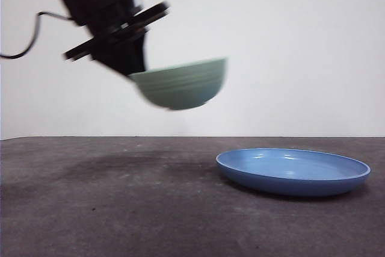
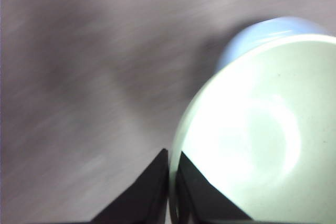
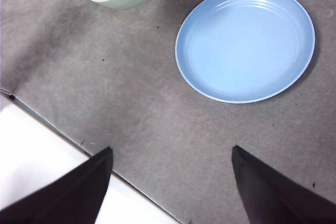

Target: Place the green bowl on the blue plate

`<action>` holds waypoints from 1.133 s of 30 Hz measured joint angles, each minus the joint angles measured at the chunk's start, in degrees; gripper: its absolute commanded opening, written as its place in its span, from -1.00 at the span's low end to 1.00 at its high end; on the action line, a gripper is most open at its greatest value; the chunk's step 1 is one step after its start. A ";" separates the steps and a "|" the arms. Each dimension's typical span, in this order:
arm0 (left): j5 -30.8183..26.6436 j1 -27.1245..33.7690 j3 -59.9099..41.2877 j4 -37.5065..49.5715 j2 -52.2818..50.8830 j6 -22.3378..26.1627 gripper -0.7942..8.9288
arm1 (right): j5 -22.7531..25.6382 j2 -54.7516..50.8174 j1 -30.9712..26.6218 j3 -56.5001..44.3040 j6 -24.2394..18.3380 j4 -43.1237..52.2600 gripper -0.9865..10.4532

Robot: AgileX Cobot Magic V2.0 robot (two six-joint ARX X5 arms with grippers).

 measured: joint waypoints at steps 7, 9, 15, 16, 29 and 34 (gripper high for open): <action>-3.74 -8.15 3.93 4.17 1.81 -1.40 -0.82 | 0.00 0.00 -0.02 0.00 0.00 0.00 -0.19; -4.22 -9.57 5.44 4.20 4.22 -1.49 -0.82 | 0.00 0.00 -0.02 0.00 0.00 0.00 -0.19; -4.42 -11.76 11.04 3.58 13.99 -1.97 -0.82 | 0.00 0.00 0.00 0.00 0.00 0.00 -0.19; -4.48 -11.98 12.09 3.61 15.45 -1.97 -0.82 | 0.02 0.00 0.00 0.00 0.02 0.00 -0.19; -5.88 -13.70 19.78 3.39 27.98 -2.14 -0.82 | 0.02 0.00 -0.02 0.00 0.00 0.00 -0.19; -5.90 -13.75 20.04 3.48 28.20 -2.16 -0.81 | 0.02 0.00 0.00 0.00 0.00 0.00 -0.19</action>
